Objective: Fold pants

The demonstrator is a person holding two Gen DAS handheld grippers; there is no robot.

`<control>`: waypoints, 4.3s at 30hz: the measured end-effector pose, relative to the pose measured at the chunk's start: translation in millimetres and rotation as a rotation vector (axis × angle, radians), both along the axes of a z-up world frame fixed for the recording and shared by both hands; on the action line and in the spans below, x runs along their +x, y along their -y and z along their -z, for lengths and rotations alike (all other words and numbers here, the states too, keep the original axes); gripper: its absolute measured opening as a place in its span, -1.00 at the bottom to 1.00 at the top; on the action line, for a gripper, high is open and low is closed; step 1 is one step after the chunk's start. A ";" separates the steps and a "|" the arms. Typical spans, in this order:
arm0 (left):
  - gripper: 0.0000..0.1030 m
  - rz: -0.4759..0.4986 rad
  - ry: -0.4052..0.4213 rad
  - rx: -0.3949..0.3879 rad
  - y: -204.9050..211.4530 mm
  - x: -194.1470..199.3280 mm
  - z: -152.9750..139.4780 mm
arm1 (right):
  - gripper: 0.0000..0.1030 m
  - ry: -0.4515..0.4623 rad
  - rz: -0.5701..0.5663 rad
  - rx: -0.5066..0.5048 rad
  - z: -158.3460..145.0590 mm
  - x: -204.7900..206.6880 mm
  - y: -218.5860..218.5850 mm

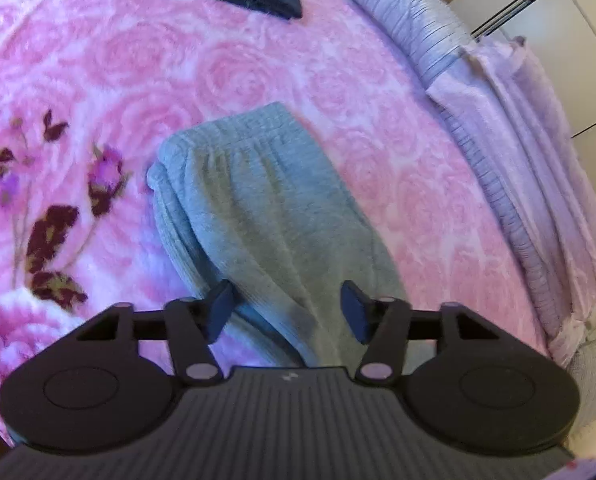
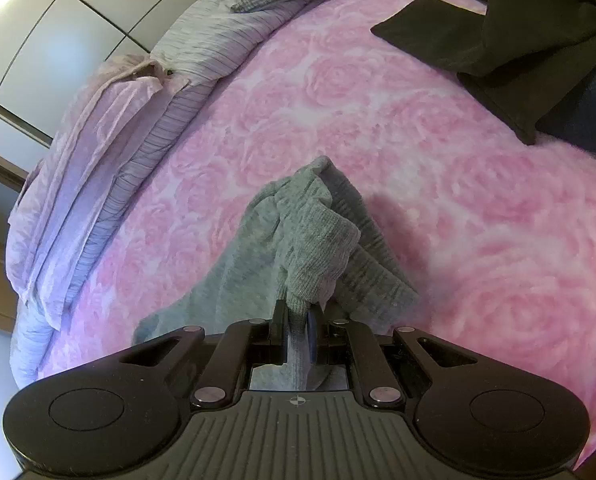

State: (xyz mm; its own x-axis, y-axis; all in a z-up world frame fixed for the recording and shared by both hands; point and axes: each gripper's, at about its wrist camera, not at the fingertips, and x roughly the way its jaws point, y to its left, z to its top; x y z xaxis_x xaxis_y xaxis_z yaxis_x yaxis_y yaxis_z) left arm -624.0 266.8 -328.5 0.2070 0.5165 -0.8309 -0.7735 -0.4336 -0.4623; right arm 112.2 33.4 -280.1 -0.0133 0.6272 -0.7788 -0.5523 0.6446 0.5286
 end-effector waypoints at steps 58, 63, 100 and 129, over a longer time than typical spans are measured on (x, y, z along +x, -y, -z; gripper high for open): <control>-0.88 -0.017 -0.208 0.006 -22.5 -24.9 39.0 | -0.82 -0.068 0.042 0.022 65.4 30.0 -11.1; -0.88 0.007 -0.432 0.160 4.5 -15.9 -12.4 | -0.87 0.022 -0.009 0.074 3.7 33.0 18.1; 0.23 0.017 0.010 0.158 -175.6 78.0 41.7 | -0.29 -0.041 -0.184 0.091 103.4 106.0 -143.8; -0.89 0.172 -0.415 0.216 -217.6 148.6 40.7 | -0.96 -0.123 -0.160 0.413 85.4 141.2 -142.6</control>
